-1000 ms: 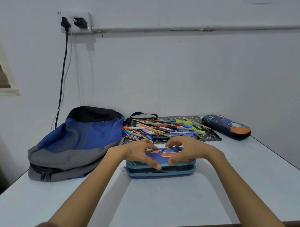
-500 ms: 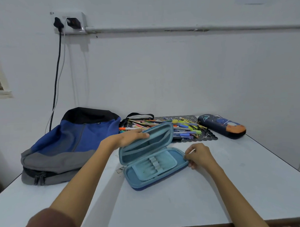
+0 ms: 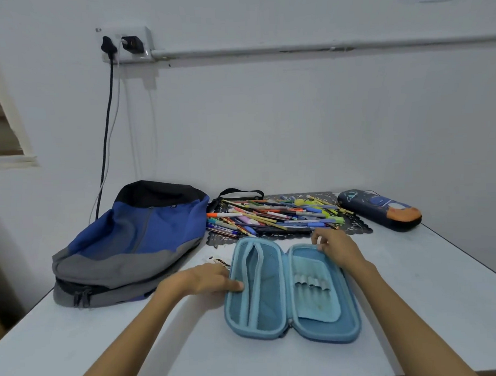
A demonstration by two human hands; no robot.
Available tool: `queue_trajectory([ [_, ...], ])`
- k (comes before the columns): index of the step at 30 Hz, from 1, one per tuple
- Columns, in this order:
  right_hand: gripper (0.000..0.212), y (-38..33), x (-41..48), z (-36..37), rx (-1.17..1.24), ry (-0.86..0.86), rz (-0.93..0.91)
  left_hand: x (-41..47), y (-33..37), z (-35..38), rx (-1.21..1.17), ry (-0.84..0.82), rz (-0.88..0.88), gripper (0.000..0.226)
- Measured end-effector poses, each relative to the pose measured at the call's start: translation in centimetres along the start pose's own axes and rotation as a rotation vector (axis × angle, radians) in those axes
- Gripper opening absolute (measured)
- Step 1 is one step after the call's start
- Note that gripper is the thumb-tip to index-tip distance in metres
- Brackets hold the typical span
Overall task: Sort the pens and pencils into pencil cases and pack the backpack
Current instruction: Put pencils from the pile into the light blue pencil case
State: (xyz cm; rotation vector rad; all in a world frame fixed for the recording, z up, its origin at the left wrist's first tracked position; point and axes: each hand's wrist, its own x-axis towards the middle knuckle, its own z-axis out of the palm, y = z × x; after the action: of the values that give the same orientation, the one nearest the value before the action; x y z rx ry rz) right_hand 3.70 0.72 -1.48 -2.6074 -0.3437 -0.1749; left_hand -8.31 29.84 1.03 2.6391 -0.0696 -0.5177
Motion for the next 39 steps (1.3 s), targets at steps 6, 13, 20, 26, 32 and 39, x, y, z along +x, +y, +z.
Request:
queue_trajectory([
  [6, 0.022, 0.2, 0.1, 0.1, -0.036, -0.005, -0.095, -0.3, 0.1, 1.7, 0.349, 0.147, -0.013, 0.067],
  [13, 0.019, 0.6, 0.6, -0.5, -0.107, -0.062, -0.115, 0.4, -2.1, 3.1, 0.197, 0.254, 0.001, 0.078],
  [20, 0.016, -3.0, 3.1, -1.3, -0.288, -0.025, -0.139, 2.0, -3.7, 4.9, 0.282, 0.433, -0.027, 0.144],
  [26, 0.019, -8.9, 6.7, 1.5, -0.287, 0.093, -0.29, 2.2, -4.0, 5.2, 0.287, 0.474, -0.029, 0.139],
  [32, 0.032, -10.7, 7.8, 4.7, -0.465, 0.025, -0.305, 2.3, -4.1, 5.2, 0.276, 0.467, -0.027, 0.138],
  [39, 0.024, -8.9, 8.0, 4.7, -0.494, 0.077, -0.291, 2.3, -4.1, 5.2, 0.273, 0.476, -0.027, 0.137],
])
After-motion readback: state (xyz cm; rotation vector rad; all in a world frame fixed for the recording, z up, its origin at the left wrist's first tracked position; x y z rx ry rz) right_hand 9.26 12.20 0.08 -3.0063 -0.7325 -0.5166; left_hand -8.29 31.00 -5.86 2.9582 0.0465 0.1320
